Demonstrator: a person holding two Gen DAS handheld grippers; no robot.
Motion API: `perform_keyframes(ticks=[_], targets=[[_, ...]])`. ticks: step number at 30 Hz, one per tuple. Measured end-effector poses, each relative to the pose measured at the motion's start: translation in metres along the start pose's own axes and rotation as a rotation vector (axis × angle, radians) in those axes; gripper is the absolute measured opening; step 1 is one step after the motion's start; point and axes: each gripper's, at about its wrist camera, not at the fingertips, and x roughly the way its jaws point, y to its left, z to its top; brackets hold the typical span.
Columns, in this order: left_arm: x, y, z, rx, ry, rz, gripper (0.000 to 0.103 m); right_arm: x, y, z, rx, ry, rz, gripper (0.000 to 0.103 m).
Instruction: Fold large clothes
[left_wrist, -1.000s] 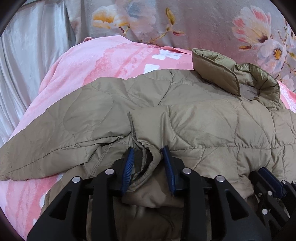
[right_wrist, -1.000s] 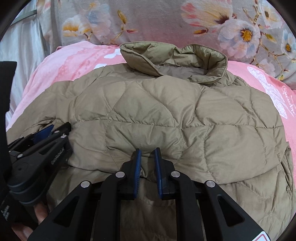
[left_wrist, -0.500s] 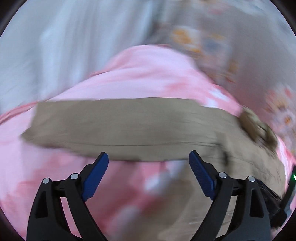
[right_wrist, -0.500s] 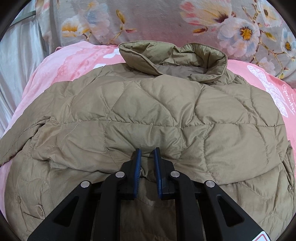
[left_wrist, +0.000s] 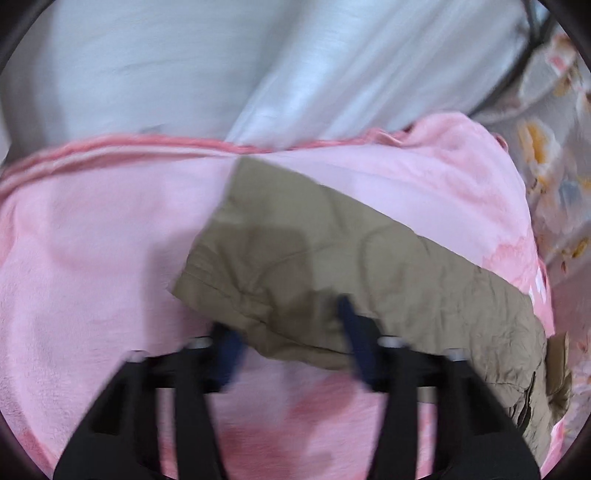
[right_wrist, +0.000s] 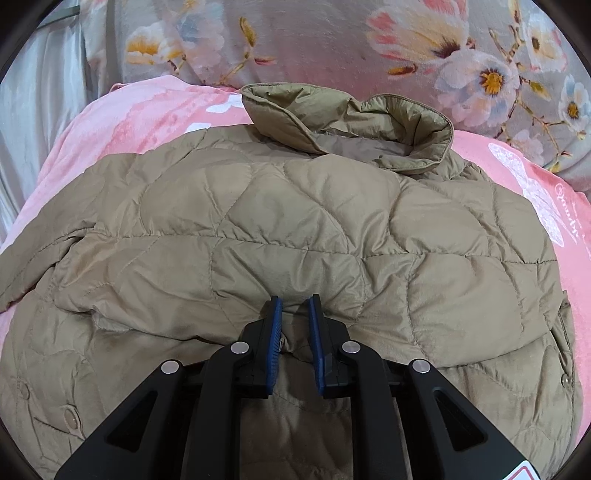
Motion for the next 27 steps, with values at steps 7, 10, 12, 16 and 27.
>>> perform_keyframes(ticks=[7, 10, 12, 16, 27], targets=[[-0.075, -0.115, 0.019, 0.235, -0.151, -0.172, 0.003, -0.009, -0.007, -0.001, 0.044, -0.020, 0.044, 0.015], [-0.122, -0.183, 0.008, 0.368, -0.199, -0.306, 0.002, -0.026, -0.024, -0.006, 0.126, -0.032, 0.113, 0.016], [-0.152, -0.232, -0.011, 0.460, -0.219, -0.395, 0.002, -0.042, -0.036, -0.014, 0.147, -0.046, 0.117, 0.017], [-0.185, -0.309, -0.063, 0.611, -0.209, -0.519, 0.002, -0.072, -0.062, -0.029, 0.167, -0.070, 0.106, 0.018], [-0.176, -0.424, -0.231, 0.859, -0.005, -0.611, 0.003, -0.109, -0.144, -0.074, 0.251, -0.069, 0.019, 0.019]])
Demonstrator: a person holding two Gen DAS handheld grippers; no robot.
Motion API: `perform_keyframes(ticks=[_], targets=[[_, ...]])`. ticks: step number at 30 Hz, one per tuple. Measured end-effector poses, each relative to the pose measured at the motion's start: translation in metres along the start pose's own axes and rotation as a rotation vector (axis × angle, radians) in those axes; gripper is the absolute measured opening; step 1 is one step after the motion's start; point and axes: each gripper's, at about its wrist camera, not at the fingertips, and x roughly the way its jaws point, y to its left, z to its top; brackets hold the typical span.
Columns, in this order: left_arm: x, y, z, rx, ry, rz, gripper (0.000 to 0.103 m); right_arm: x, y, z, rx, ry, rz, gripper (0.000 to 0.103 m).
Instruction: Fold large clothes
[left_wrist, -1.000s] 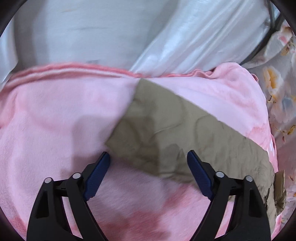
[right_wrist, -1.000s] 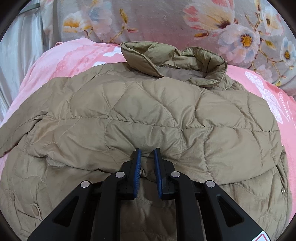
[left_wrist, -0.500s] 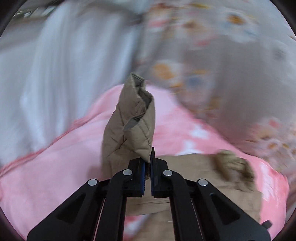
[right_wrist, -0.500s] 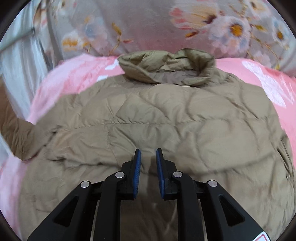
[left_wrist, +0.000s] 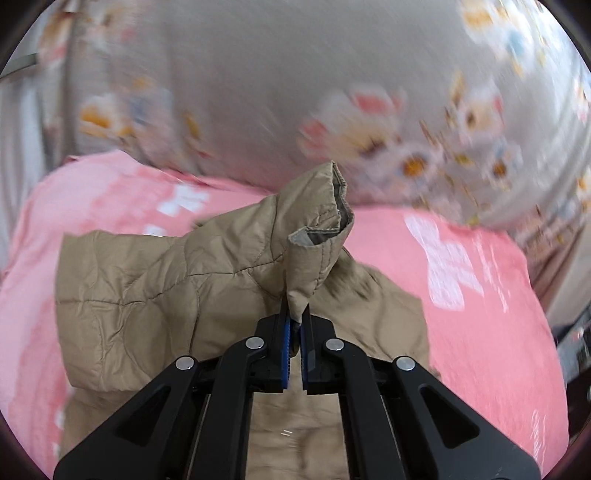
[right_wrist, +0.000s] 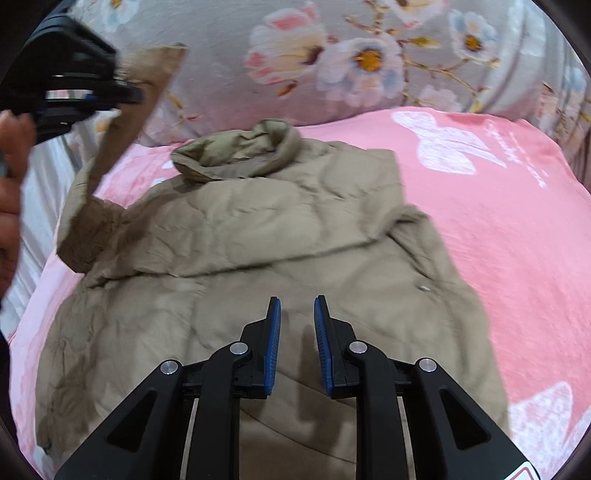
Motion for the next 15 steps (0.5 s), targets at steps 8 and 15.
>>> perform_keyframes(ticks=[8, 15], targets=[[0.054, -0.018, -0.052, -0.024, 0.180, -0.110, 0.068, 0.005, -0.025, -0.010, 0.047, 0.023, -0.023, 0.023], [-0.031, 0.087, -0.060, -0.229, -0.015, -0.142, 0.093, 0.007, -0.024, 0.018, 0.050, -0.013, 0.013, 0.053]])
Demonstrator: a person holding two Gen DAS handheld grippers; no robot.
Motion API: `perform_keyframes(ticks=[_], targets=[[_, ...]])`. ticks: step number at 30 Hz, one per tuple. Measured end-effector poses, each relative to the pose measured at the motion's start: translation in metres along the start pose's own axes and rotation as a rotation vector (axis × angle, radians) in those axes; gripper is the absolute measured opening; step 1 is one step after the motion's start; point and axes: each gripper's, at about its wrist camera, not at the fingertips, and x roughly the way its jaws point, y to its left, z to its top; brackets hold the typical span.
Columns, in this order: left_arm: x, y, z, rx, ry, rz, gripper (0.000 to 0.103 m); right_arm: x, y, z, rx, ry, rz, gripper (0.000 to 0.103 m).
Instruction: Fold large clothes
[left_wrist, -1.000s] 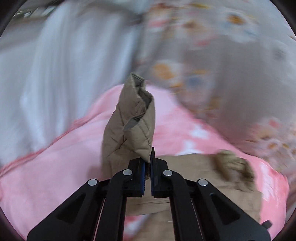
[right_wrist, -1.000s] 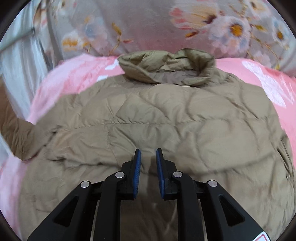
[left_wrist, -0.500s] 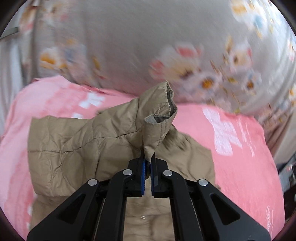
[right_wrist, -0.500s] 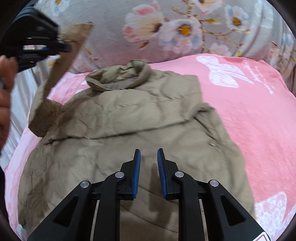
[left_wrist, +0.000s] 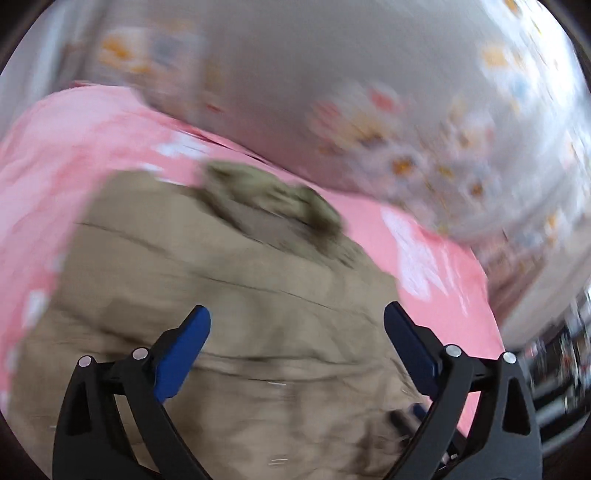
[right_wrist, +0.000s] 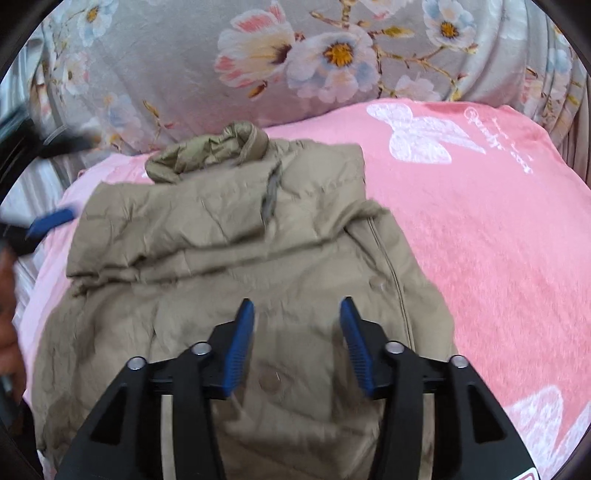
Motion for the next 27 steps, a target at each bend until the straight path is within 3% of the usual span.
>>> perform_keyframes(ticks=[2, 5, 10, 11, 12, 13, 14, 17, 19, 27], targets=[[-0.006, 0.040, 0.007, -0.067, 0.003, 0.070, 0.092, 0.008, 0.002, 0.017, 0.021, 0.002, 0.041, 0.054], [0.005, 0.103, 0.011, -0.189, 0.046, 0.195, 0.080, 0.030, 0.007, 0.040, 0.051, 0.019, 0.066, 0.054], [0.023, 0.172, 0.001, -0.382, 0.125, 0.199, 0.075, 0.078, 0.012, 0.059, 0.119, 0.130, 0.095, 0.051], [0.026, 0.177, 0.001, -0.405, 0.128, 0.186, 0.075, 0.088, 0.014, 0.061, 0.122, 0.163, 0.109, 0.026], [0.027, 0.179, 0.001, -0.419, 0.130, 0.180, 0.075, 0.092, 0.016, 0.063, 0.117, 0.179, 0.108, 0.011], [0.027, 0.180, 0.002, -0.430, 0.131, 0.178, 0.075, 0.090, 0.018, 0.066, 0.109, 0.171, 0.101, 0.004], [0.028, 0.182, 0.003, -0.438, 0.131, 0.173, 0.075, 0.083, 0.019, 0.071, 0.100, 0.140, 0.096, 0.004], [0.038, 0.182, 0.007, -0.427, 0.134, 0.210, 0.071, 0.046, 0.020, 0.090, 0.059, -0.007, 0.040, 0.004], [0.046, 0.179, 0.008, -0.389, 0.134, 0.275, 0.069, 0.039, 0.017, 0.096, 0.032, -0.038, -0.013, 0.003], [0.071, 0.163, -0.006, -0.187, 0.114, 0.446, 0.070, 0.084, 0.002, 0.059, -0.049, 0.083, -0.153, 0.003]])
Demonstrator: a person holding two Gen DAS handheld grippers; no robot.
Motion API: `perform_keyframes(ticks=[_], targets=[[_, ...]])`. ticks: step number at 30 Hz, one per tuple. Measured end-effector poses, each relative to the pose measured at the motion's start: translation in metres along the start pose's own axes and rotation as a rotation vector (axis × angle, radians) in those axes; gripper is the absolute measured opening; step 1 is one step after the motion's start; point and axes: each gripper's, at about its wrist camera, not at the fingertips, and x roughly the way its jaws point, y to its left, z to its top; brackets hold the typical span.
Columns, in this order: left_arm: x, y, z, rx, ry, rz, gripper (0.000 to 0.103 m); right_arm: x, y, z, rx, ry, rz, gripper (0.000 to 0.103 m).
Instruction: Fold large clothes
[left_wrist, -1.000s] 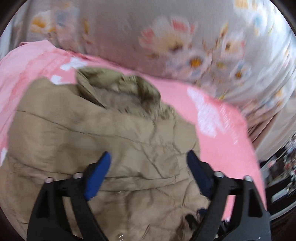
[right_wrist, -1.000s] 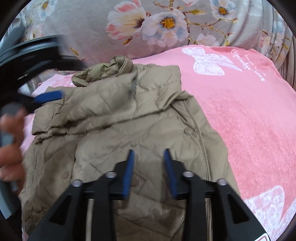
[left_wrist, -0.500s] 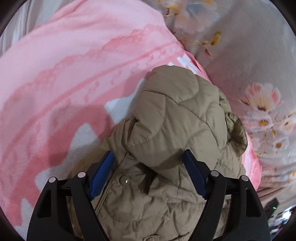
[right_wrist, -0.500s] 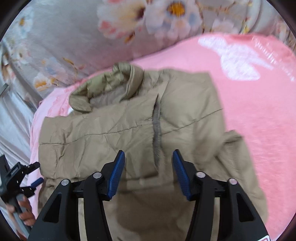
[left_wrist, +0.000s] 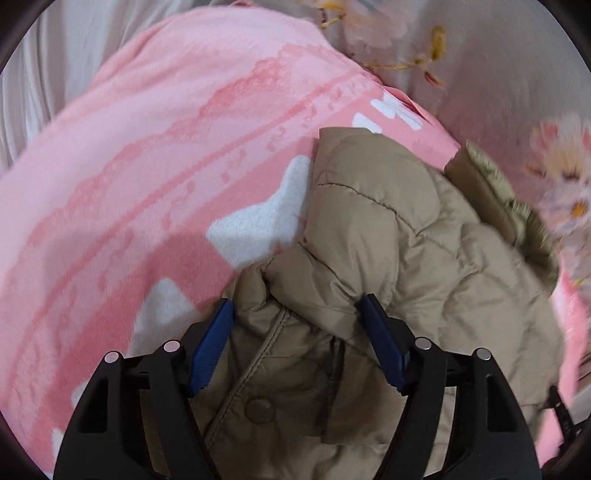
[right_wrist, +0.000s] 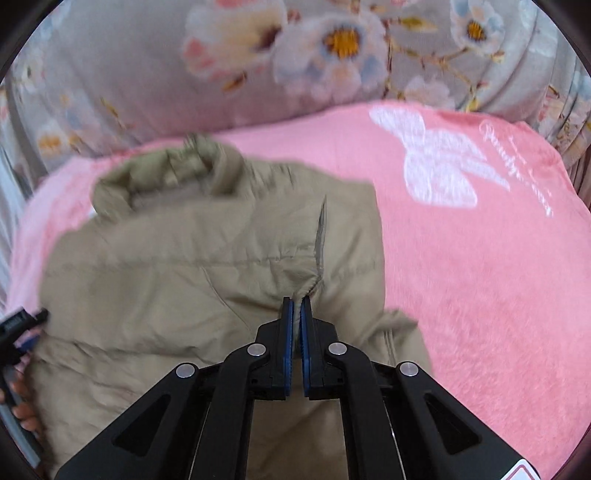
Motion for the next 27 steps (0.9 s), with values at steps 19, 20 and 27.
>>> perform_keyframes(ticks=[19, 20, 27], targets=[[-0.082, -0.080, -0.002, 0.344, -0.217, 0.081, 0.069, -0.068, 0.062, 0.019, -0.089, -0.138, 0.080, 0.019], [-0.082, -0.089, -0.002, 0.354, -0.222, 0.081, 0.068, -0.061, 0.072, 0.020, -0.095, -0.122, 0.096, 0.019], [-0.032, -0.121, -0.018, 0.402, -0.177, 0.137, 0.068, -0.002, 0.114, -0.004, -0.124, -0.001, 0.108, 0.019]])
